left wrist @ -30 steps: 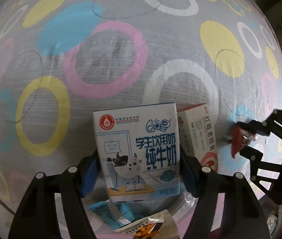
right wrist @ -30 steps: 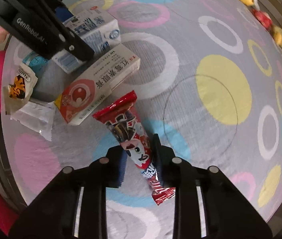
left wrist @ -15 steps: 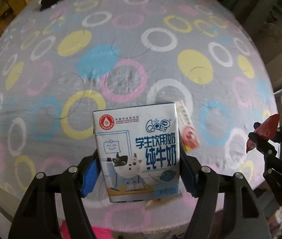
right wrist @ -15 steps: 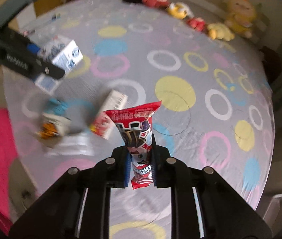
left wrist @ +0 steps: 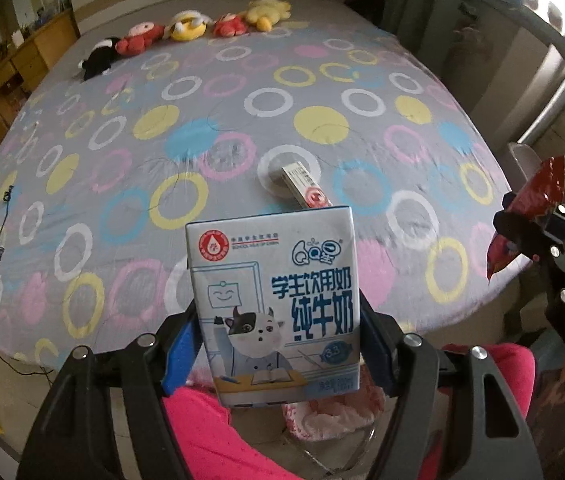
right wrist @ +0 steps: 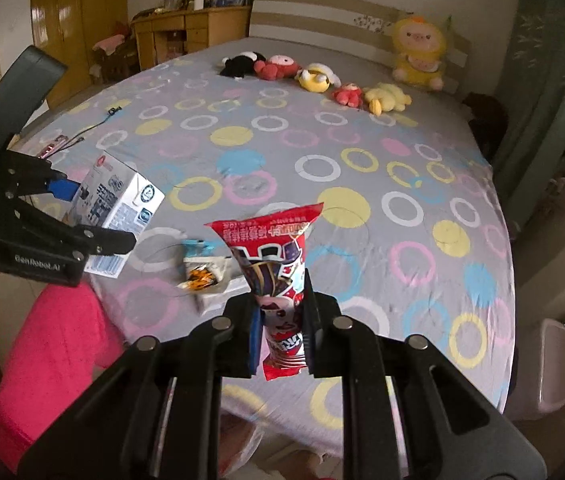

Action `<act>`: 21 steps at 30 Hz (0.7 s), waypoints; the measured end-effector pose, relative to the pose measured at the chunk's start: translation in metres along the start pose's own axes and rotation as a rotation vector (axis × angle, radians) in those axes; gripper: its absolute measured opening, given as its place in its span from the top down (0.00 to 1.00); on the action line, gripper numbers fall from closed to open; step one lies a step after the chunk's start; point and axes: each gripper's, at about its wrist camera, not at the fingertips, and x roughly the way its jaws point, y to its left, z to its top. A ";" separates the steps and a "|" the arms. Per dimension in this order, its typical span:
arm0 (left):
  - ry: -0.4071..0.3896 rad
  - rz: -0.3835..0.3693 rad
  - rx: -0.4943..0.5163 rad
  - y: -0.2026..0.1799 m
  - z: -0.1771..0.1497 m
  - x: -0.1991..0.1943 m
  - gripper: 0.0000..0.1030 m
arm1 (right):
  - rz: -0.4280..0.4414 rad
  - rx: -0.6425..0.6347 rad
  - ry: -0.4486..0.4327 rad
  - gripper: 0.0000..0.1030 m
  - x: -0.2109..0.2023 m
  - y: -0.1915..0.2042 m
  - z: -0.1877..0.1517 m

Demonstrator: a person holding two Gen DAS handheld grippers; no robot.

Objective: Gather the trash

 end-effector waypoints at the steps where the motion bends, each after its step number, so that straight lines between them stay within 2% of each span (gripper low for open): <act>1: -0.006 0.001 0.008 -0.003 -0.010 -0.005 0.35 | 0.002 0.006 0.001 0.84 -0.003 0.004 -0.004; 11: -0.002 -0.025 0.040 -0.024 -0.081 -0.024 0.35 | 0.031 0.045 -0.019 0.84 -0.052 0.050 -0.056; 21: 0.050 -0.040 0.040 -0.038 -0.144 -0.003 0.35 | 0.040 0.069 -0.003 0.84 -0.066 0.089 -0.100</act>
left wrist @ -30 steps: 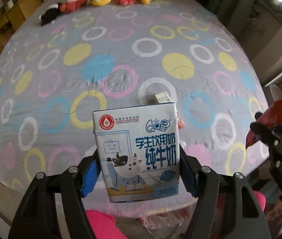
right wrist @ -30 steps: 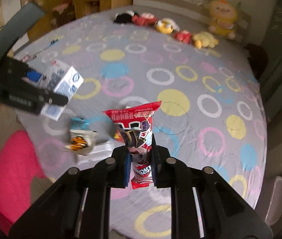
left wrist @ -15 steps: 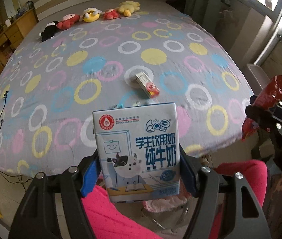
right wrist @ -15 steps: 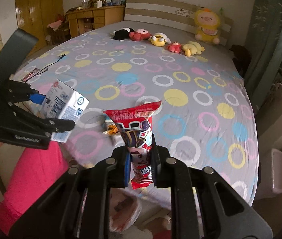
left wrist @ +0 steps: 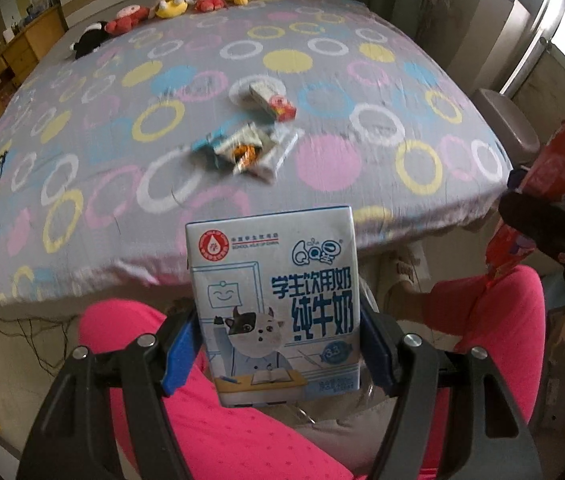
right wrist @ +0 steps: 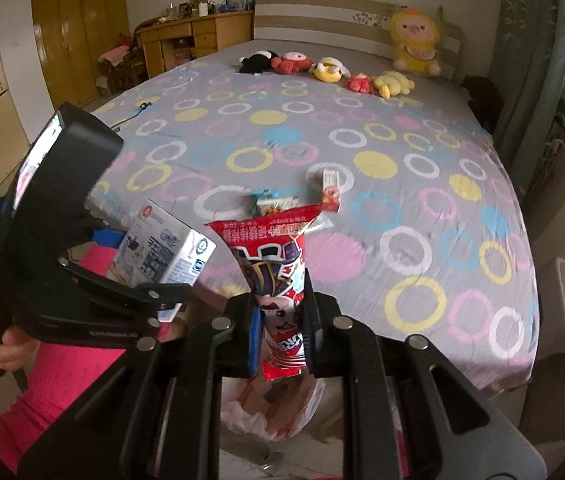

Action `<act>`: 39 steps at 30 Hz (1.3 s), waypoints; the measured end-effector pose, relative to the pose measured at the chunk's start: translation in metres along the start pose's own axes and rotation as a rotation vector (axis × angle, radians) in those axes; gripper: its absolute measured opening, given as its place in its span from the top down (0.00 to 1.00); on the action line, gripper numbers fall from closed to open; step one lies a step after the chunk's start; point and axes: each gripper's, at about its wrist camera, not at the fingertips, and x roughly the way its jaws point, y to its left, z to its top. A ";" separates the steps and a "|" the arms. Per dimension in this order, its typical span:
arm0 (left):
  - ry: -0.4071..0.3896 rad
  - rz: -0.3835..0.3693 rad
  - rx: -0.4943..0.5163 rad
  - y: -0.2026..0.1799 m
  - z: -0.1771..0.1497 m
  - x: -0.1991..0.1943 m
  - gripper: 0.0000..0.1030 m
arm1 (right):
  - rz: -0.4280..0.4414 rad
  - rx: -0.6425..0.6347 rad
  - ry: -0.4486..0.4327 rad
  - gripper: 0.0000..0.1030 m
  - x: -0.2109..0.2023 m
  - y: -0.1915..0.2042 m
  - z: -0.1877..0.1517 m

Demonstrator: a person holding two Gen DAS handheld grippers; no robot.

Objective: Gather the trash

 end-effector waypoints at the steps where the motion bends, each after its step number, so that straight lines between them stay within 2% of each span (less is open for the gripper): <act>1: 0.007 -0.004 -0.001 -0.001 -0.005 0.004 0.35 | 0.003 0.006 0.006 0.84 0.002 0.004 -0.007; 7: 0.058 -0.028 -0.019 -0.007 -0.029 0.034 0.35 | 0.045 0.058 0.037 0.84 0.016 0.011 -0.032; 14: 0.104 -0.025 -0.018 -0.015 -0.046 0.067 0.35 | 0.016 0.070 0.078 0.84 0.043 0.017 -0.056; 24: 0.201 -0.042 -0.051 -0.020 -0.059 0.124 0.35 | 0.019 0.110 0.173 0.84 0.098 0.006 -0.085; 39: 0.346 -0.070 -0.097 -0.024 -0.073 0.198 0.35 | 0.042 0.264 0.323 0.84 0.171 -0.020 -0.126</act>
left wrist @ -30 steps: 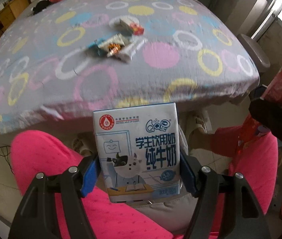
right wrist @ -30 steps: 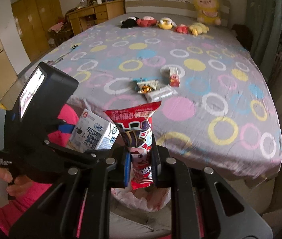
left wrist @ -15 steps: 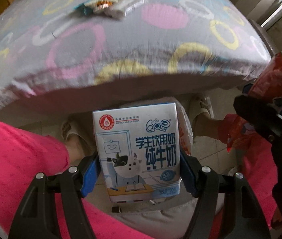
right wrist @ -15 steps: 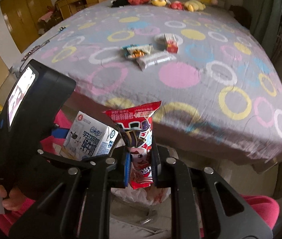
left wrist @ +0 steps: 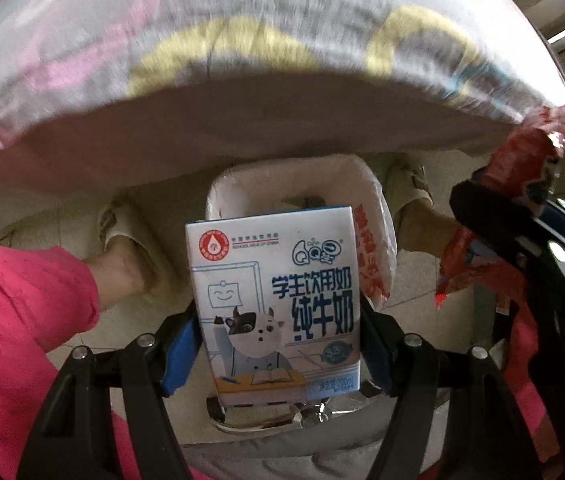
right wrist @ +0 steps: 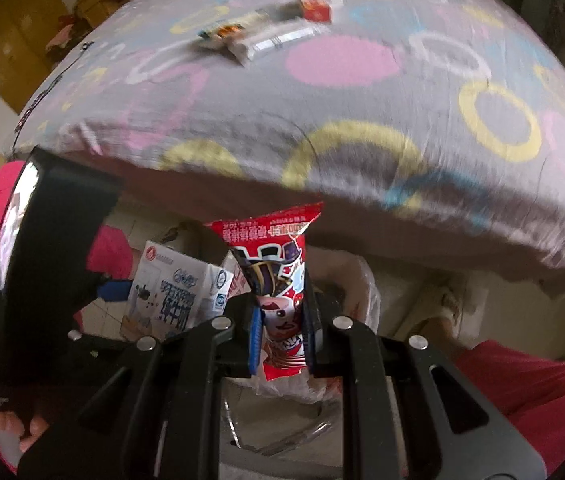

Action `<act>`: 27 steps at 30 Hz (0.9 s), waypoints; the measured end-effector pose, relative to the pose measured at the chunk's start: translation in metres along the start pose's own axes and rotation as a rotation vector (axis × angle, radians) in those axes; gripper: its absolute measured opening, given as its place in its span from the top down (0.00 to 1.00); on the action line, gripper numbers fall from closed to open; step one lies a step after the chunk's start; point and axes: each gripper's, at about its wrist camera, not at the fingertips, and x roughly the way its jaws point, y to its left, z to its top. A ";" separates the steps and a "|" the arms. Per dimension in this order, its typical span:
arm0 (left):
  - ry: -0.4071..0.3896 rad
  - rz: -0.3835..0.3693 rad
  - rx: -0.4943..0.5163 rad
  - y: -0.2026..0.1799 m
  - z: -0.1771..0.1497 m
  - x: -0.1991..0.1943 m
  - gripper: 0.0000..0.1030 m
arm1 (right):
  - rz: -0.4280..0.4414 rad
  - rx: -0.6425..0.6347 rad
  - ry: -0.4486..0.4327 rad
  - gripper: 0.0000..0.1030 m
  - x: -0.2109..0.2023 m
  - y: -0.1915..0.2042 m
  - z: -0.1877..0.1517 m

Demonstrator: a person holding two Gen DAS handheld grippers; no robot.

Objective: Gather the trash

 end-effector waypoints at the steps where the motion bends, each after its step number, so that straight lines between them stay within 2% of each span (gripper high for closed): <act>1: 0.010 0.002 0.001 0.001 0.000 0.005 0.35 | -0.005 0.006 0.009 0.84 0.005 -0.002 0.000; 11: 0.127 -0.038 -0.037 0.004 0.004 0.043 0.34 | 0.015 0.072 0.112 0.84 0.049 -0.014 -0.009; 18: 0.179 -0.069 -0.071 0.008 0.006 0.065 0.34 | 0.038 0.111 0.169 0.84 0.075 -0.021 -0.010; 27: 0.228 -0.062 -0.083 0.007 0.009 0.079 0.34 | 0.016 0.175 0.204 0.84 0.099 -0.035 -0.008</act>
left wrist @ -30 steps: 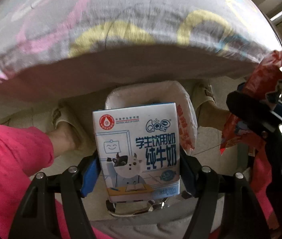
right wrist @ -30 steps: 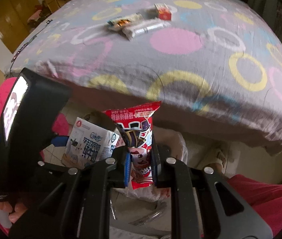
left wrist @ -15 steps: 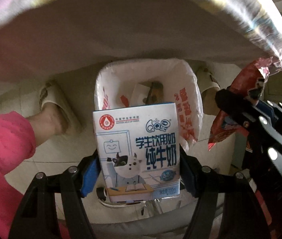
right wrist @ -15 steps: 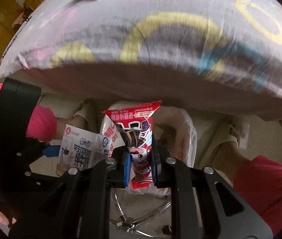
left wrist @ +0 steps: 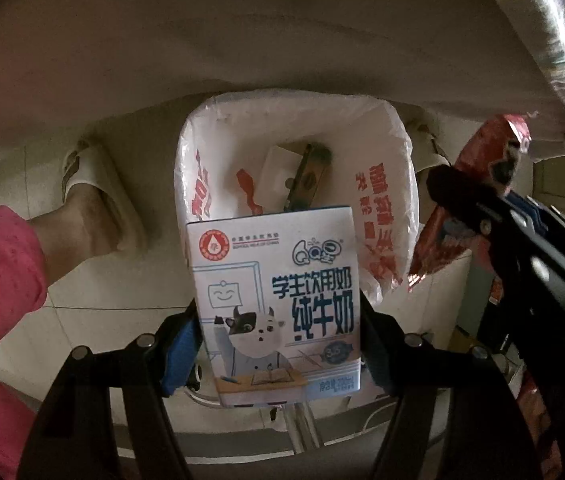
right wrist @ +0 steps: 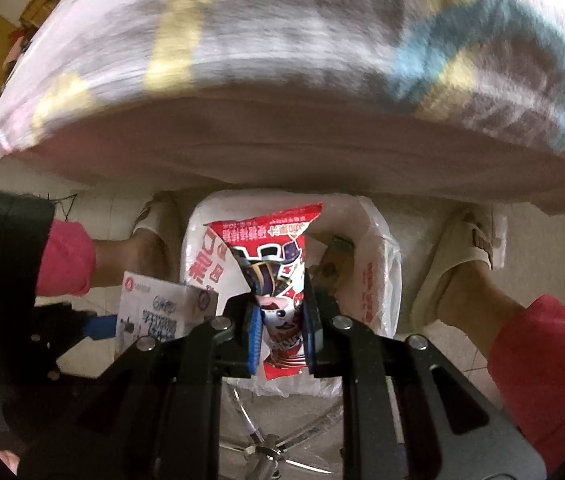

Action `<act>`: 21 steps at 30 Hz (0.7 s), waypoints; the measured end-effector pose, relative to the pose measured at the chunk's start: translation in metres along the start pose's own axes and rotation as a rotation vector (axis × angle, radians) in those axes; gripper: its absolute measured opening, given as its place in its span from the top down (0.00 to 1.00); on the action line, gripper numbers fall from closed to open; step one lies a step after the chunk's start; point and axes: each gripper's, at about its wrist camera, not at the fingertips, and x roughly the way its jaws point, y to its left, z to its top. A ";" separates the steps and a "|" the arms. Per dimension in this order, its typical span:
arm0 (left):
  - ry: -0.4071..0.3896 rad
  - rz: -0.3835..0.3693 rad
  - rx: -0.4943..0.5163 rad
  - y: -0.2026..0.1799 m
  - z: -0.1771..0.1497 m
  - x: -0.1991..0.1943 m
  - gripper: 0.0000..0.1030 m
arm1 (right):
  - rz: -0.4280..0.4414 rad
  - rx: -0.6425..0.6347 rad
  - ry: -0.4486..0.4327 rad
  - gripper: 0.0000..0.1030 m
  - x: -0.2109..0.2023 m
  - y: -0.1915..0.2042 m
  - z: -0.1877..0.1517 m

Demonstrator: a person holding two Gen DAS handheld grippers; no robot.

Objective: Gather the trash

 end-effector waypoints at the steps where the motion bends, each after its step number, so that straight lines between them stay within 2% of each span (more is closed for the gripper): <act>1: 0.002 0.002 0.001 -0.001 0.000 0.001 0.34 | -0.002 0.012 0.003 0.84 0.001 -0.001 0.001; 21: 0.058 0.009 -0.020 -0.003 0.009 0.017 0.34 | 0.003 0.069 0.079 0.84 0.032 -0.008 0.005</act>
